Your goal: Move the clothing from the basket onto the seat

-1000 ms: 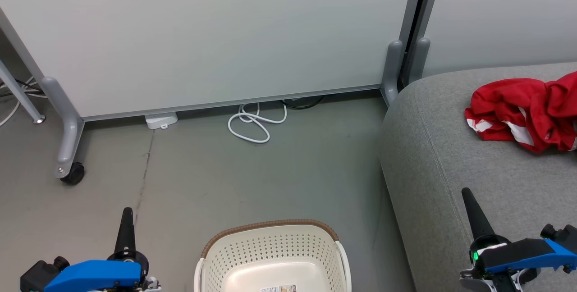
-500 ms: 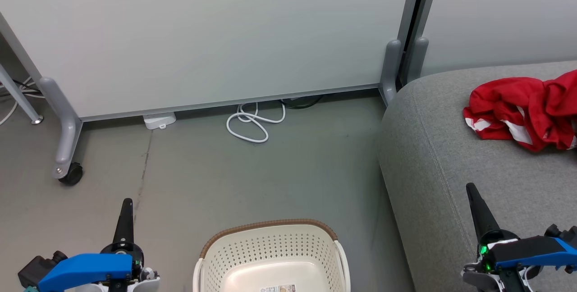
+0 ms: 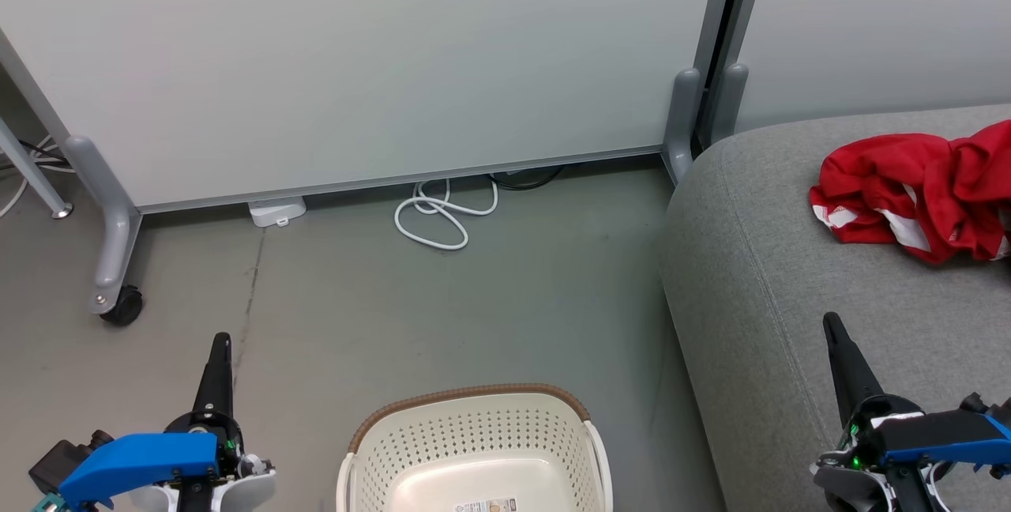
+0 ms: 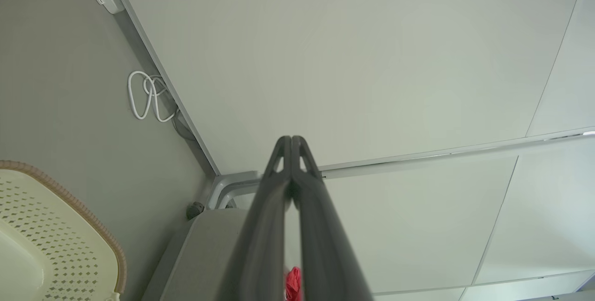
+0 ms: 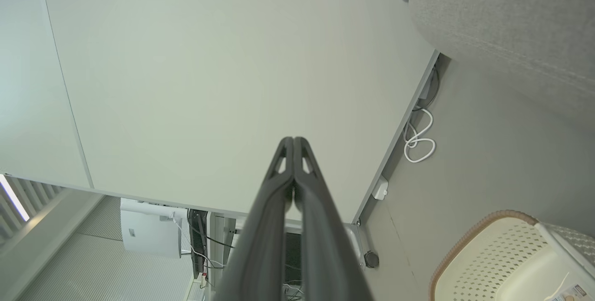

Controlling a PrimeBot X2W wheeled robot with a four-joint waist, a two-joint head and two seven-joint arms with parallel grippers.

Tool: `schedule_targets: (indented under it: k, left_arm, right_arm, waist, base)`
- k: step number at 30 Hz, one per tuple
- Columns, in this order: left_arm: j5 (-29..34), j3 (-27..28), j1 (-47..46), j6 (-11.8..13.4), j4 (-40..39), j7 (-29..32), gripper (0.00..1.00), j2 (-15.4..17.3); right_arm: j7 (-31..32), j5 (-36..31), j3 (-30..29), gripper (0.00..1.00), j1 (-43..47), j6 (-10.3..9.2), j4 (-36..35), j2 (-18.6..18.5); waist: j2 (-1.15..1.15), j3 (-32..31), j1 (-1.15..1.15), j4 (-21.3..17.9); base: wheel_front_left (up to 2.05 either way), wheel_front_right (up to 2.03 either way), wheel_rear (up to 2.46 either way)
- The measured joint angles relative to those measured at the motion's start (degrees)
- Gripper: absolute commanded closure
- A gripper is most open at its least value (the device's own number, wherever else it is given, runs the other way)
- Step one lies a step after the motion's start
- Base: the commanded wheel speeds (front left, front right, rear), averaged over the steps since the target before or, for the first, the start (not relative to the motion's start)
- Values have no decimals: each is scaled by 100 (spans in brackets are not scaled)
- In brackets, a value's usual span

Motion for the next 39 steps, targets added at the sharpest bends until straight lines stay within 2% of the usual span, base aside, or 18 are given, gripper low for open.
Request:
schedule_targets:
  k: [26, 39]
  left_arm:
    - [-992, 81, -189, -5, -78, 283, 100, 1]
    - [-1029, 83, -194, -11, -86, 288, 100, 1]
  right_arm:
    - [142, 1103, -85, 100, -68, 0, -20, -3]
    - [144, 1144, -88, 100, -73, 0, -21, -3]
  waist:
    - [0, 17, 0, -47]
    - [0, 17, -1, -49]
  base:
    - [0, 0, 0]
    - [0, 0, 0]
